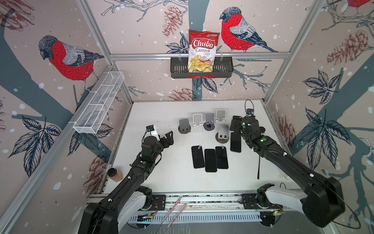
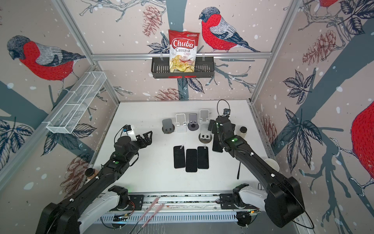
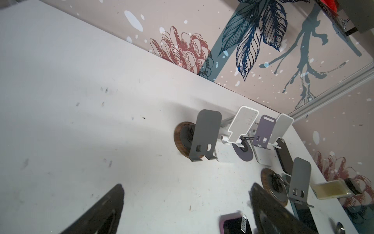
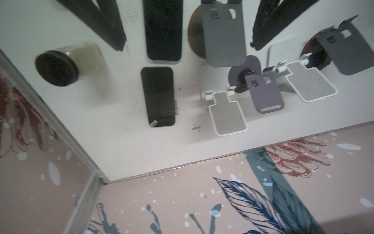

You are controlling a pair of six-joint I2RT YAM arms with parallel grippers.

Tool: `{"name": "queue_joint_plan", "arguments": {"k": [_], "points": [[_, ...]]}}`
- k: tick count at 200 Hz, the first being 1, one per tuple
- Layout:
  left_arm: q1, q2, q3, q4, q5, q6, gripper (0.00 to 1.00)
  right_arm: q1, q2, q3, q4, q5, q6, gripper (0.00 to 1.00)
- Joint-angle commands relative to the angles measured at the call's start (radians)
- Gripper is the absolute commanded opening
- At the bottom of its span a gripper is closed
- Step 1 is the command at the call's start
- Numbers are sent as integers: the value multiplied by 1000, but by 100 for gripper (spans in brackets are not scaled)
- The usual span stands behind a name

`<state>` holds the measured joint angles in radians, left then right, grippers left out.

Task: Remove the phone from the phone stand
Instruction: Reset both arms

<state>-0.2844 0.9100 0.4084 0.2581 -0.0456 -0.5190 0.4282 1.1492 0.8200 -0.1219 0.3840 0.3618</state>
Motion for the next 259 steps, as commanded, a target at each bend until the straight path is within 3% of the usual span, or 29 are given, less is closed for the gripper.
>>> {"name": "queue_joint_plan", "arguments": {"k": [1, 53, 108, 147, 203, 259], "points": [[1, -12, 22, -49, -120, 56, 96, -76, -34, -36, 50, -26, -27, 99], [1, -65, 16, -78, -285, 109, 96, -253, -51, -108, 100, -161, -28, 99], [1, -149, -71, -11, -424, 210, 96, -279, -63, -242, 314, -202, -116, 99], [1, -214, -152, 84, -536, 256, 96, -286, -55, -279, 389, -345, -232, 99], [1, -137, -174, 183, -590, 317, 96, -286, 7, -289, 431, -397, -325, 99], [1, -39, -199, 309, -597, 374, 96, -293, 48, -397, 650, -328, -395, 99]]}}
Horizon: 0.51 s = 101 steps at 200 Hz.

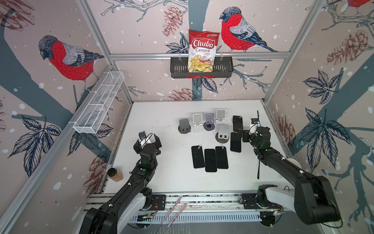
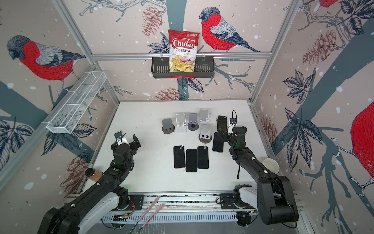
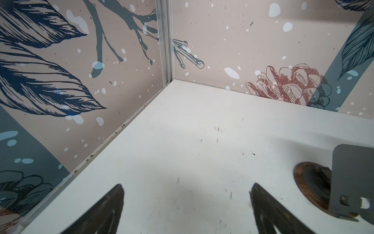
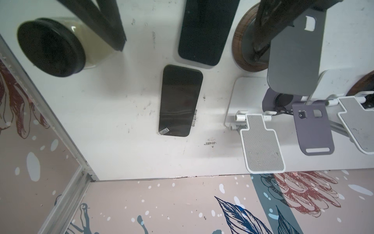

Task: Remove the phone from the phone stand
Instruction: Reset both arms

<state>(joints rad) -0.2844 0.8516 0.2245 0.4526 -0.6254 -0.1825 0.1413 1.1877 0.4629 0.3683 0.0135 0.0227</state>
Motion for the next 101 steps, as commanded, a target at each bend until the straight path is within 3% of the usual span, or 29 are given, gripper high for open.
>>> {"name": "queue_joint_plan", "arguments": {"k": [1, 61, 101], "points": [[1, 21, -16, 118, -18, 37, 96, -6, 10, -43, 163, 45, -57, 99], [3, 99, -40, 212, -27, 58, 96, -53, 133, -179, 488, 51, -71, 99], [6, 143, -79, 358, -42, 108, 96, -97, 196, -164, 601, -8, -52, 99]]}}
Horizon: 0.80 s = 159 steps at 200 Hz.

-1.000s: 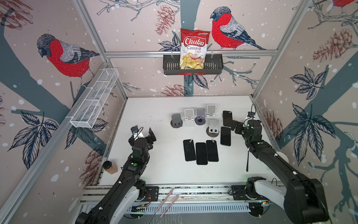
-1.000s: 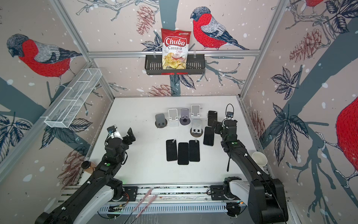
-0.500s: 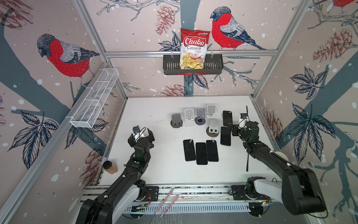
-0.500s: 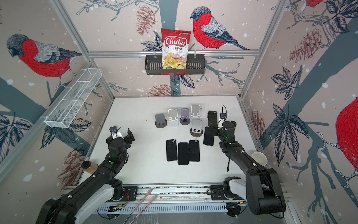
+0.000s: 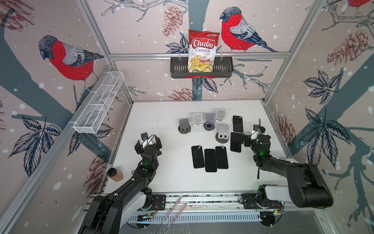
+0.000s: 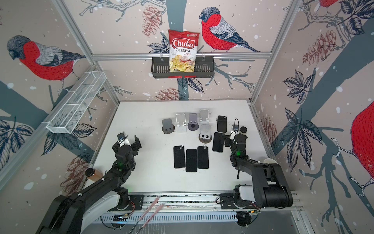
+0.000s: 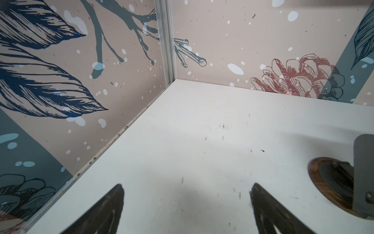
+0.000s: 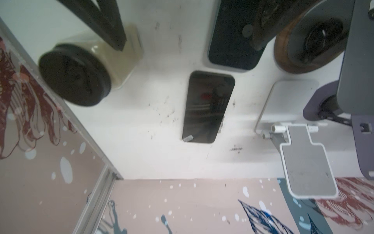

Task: Remove the phone from the phone stand
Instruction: Reset both arms

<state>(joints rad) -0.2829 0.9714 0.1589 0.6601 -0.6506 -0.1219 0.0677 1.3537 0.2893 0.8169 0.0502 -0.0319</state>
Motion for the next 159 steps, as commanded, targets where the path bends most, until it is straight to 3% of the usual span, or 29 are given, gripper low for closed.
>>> {"name": "queue_joint_plan", "arguments": {"k": [1, 49, 69, 113, 130, 159], "points": [[5, 25, -14, 154, -18, 49, 96, -25, 32, 12, 149, -47, 5, 100], [11, 163, -53, 405, 7, 144, 96, -85, 160, -114, 518, -151, 46, 99], [18, 251, -66, 549, 26, 175, 96, -85, 129, -83, 405, -149, 42, 99], [47, 508, -63, 916, 62, 236, 96, -86, 134, -84, 416, -151, 47, 99], [62, 607, -51, 995, 70, 241, 96, -87, 136, -85, 420, -152, 47, 99], [121, 581, -81, 938, 192, 151, 97, -88, 135, -85, 423, -152, 47, 99]]}}
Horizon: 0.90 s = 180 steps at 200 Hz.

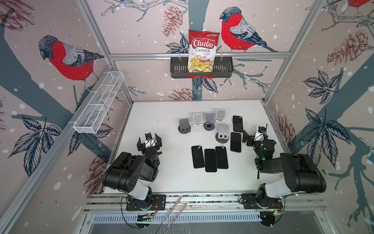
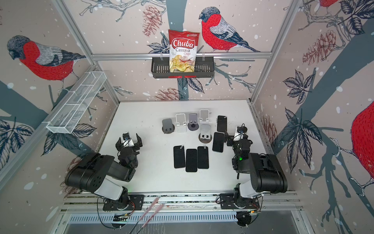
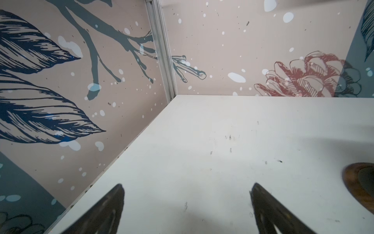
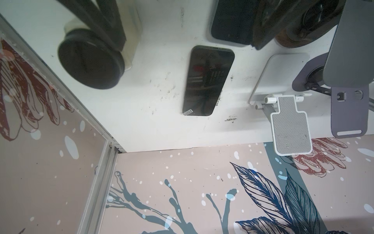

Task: Remove the phone from the phone stand
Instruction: Reset both arms

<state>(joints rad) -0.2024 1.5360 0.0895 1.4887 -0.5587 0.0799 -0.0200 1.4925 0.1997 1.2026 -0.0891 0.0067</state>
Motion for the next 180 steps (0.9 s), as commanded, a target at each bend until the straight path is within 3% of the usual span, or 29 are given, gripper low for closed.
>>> {"name": "queue_joint_plan", "arguments": {"k": [1, 15, 54, 163, 180], "points": [[43, 23, -11, 116, 103, -49, 96, -1, -4, 4, 37, -13, 8, 99], [43, 91, 5, 209, 92, -17, 96, 0, -3, 4, 37, -14, 9, 99], [74, 38, 127, -124, 86, -89, 97, 0, -3, 4, 36, -14, 9, 99], [90, 41, 114, -90, 149, -74, 97, -1, -3, 4, 36, -14, 9, 99], [86, 40, 110, -83, 96, -87, 97, 0, -4, 4, 35, -14, 9, 100]]}}
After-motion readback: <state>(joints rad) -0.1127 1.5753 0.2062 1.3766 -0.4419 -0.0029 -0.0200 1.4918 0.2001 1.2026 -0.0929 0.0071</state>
